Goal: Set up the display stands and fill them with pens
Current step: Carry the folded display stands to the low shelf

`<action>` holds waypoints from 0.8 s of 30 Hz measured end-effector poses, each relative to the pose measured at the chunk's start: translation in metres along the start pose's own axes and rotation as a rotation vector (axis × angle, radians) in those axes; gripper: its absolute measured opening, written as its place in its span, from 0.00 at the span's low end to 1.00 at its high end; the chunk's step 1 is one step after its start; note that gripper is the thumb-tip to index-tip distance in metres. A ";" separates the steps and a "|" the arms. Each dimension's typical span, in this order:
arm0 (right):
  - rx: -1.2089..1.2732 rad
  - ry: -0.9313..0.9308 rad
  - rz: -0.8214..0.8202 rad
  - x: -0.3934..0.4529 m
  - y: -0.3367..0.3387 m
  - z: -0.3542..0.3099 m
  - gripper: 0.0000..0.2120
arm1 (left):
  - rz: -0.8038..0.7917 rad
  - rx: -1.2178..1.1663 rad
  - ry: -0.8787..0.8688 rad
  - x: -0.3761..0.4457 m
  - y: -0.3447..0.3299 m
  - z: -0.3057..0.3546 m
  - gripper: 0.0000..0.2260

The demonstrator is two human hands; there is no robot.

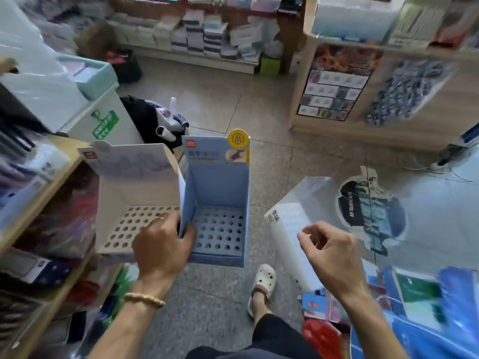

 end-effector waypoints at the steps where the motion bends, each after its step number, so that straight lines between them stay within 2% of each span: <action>1: -0.007 0.012 -0.015 0.025 -0.013 0.004 0.07 | -0.003 0.011 0.000 0.011 -0.014 0.004 0.10; 6: 0.026 0.119 -0.079 0.176 -0.067 0.000 0.11 | 0.010 0.029 0.049 0.089 -0.074 0.033 0.08; 14: 0.036 0.259 -0.106 0.395 -0.146 -0.021 0.07 | -0.033 0.095 0.160 0.233 -0.160 0.070 0.07; 17: 0.016 0.261 -0.106 0.464 -0.184 -0.017 0.08 | -0.033 0.090 0.170 0.308 -0.214 0.076 0.12; 24: -0.041 0.205 -0.126 0.605 -0.256 -0.018 0.09 | -0.027 0.018 0.189 0.495 -0.322 0.076 0.09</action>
Point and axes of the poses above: each hand's wrist, its own x-axis towards the middle knuckle, its own y-axis out of the back of the hand, z = x × y, the point moved 7 cm from there along x, towards the middle knuckle, and after that the axes turned 13 degrees about z, right-handed, at the moved point
